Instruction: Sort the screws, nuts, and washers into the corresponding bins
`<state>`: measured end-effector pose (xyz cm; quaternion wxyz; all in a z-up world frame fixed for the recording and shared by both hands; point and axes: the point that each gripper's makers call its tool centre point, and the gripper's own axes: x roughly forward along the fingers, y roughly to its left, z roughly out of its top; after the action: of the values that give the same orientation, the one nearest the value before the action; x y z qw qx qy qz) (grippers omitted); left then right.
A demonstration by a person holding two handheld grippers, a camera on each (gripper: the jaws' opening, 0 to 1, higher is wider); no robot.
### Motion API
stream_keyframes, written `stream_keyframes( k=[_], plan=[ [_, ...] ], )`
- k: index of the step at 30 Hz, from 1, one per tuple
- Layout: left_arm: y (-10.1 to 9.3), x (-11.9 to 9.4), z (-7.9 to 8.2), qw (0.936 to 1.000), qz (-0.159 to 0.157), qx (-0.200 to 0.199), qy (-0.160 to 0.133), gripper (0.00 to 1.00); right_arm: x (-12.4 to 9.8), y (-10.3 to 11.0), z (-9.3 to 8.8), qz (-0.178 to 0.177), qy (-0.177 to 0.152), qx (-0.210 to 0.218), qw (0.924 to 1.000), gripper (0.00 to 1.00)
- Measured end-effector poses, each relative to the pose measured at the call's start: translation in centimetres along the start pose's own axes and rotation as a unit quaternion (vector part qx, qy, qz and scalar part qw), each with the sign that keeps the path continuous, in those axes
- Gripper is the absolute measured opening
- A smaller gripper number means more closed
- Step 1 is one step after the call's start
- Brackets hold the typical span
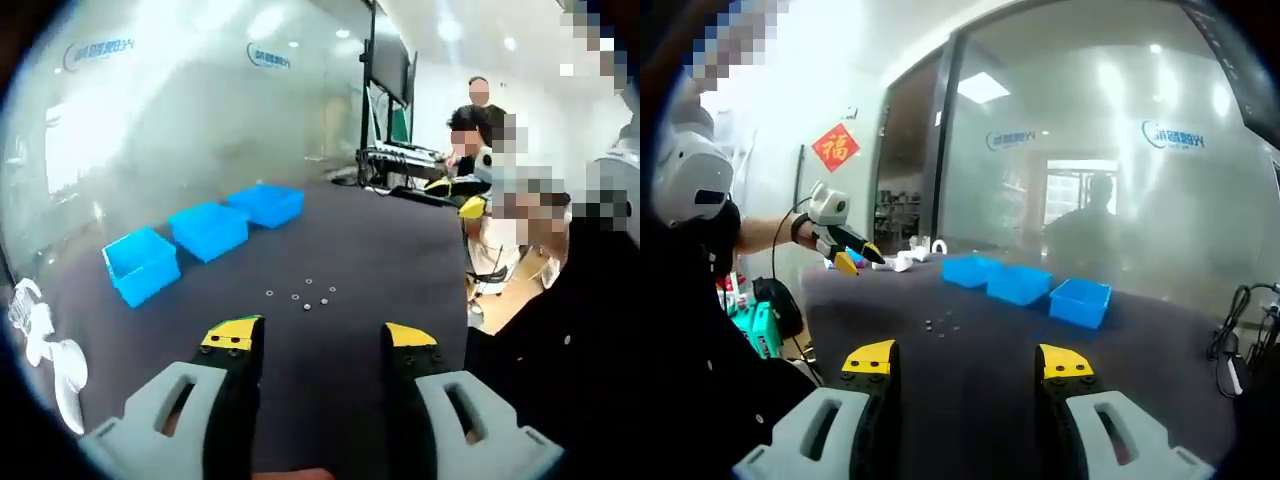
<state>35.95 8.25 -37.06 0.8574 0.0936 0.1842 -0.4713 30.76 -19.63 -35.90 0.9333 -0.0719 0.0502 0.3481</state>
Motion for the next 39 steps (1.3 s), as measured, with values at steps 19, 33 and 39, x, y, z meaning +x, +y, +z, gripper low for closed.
stream_keyframes(
  k=[19,33,39],
  plan=[
    [1.4,3.9,-0.2,0.9934,-0.021,0.021,0.111,0.47,0.0,-0.1,-0.2,-0.001,0.0,0.003,1.0,0.49],
    [1.4,7.9,-2.0,0.9803,-0.033,0.04,0.191,0.41,-0.2,-0.1,-0.2,-0.004,0.002,0.006,1.0,0.49],
    [1.1,8.8,-2.8,0.973,-0.035,0.046,0.223,0.41,-0.1,-0.1,-0.3,-0.004,0.001,0.008,1.0,0.49]
  ],
)
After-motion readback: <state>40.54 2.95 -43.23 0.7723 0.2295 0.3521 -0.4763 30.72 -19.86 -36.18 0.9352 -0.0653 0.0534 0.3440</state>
